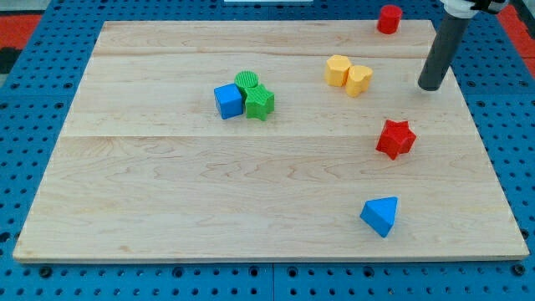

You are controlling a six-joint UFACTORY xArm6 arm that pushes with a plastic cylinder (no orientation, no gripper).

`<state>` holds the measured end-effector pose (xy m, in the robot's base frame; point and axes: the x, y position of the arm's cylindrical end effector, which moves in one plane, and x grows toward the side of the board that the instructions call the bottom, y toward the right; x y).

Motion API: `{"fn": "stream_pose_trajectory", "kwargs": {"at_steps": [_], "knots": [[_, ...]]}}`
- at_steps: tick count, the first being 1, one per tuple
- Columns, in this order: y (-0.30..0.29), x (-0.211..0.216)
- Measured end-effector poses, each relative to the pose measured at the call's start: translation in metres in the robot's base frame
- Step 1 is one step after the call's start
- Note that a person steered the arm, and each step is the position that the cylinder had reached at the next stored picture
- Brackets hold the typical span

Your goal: Move the yellow hexagon and yellow heart towards down

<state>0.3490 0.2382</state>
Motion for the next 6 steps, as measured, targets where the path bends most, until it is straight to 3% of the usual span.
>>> {"fn": "stream_pose_trajectory", "kwargs": {"at_steps": [4,6], "knots": [[-0.027,-0.038],[-0.128,-0.076]]}}
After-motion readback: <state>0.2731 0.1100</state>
